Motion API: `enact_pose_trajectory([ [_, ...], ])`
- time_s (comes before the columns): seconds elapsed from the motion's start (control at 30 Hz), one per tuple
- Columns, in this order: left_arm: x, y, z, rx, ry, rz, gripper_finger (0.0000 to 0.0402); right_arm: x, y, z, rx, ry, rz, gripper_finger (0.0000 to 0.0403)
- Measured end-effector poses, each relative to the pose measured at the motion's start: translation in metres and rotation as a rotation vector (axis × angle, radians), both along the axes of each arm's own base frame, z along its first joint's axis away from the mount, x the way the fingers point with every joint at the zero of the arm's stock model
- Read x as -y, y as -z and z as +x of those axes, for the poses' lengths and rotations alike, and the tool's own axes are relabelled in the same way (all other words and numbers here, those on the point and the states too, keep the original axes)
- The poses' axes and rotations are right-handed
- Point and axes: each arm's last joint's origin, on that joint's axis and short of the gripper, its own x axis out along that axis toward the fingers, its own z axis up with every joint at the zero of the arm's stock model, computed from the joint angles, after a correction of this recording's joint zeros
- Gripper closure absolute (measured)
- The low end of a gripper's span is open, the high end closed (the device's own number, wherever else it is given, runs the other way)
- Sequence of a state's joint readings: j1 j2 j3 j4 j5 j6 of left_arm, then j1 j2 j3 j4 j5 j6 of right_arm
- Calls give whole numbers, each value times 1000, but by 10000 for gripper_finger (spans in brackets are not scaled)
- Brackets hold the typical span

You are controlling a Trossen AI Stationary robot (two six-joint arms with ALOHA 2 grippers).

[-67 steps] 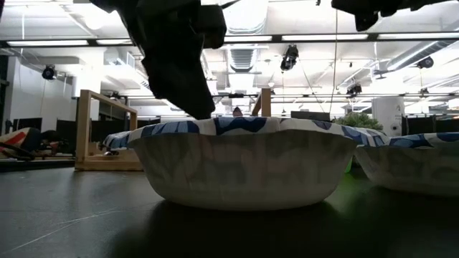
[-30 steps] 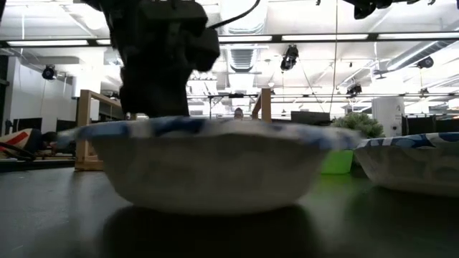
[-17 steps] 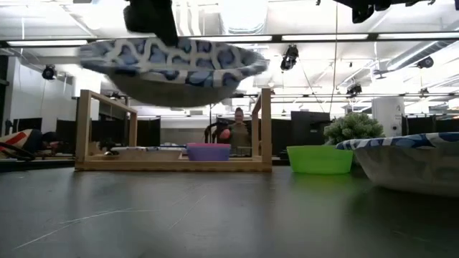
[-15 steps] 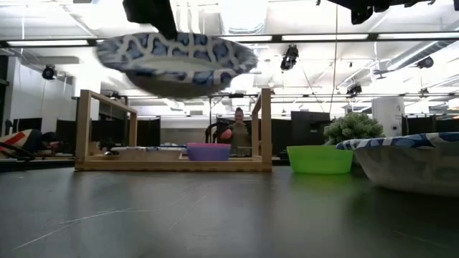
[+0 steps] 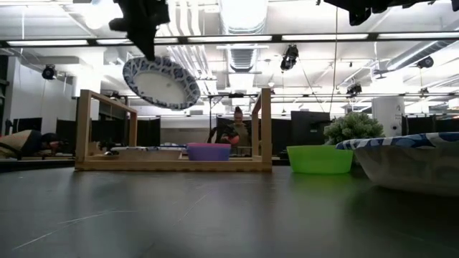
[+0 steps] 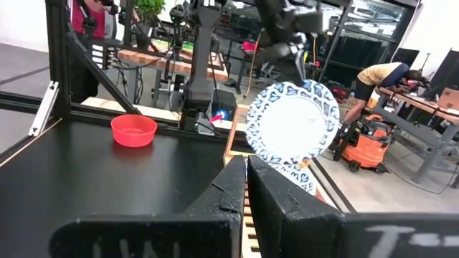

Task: Place and stack bowls onto a shelf
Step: Stack the blue patterned bowl on top of the blue patterned bowl on the shelf

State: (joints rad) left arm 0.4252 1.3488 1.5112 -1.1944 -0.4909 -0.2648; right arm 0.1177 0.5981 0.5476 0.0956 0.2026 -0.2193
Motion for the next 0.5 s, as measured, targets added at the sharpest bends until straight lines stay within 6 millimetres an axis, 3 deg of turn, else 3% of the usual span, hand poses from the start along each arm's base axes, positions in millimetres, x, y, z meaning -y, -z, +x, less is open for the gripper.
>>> enact_pose_trajectory([
  [0.23,-37,15,-3,-81,-77,-43,401,0,0,0,1,0,1,394],
  [0.5,-64,47,15,-210,-91,-107,383,0,-1,0,2,0,10,394],
])
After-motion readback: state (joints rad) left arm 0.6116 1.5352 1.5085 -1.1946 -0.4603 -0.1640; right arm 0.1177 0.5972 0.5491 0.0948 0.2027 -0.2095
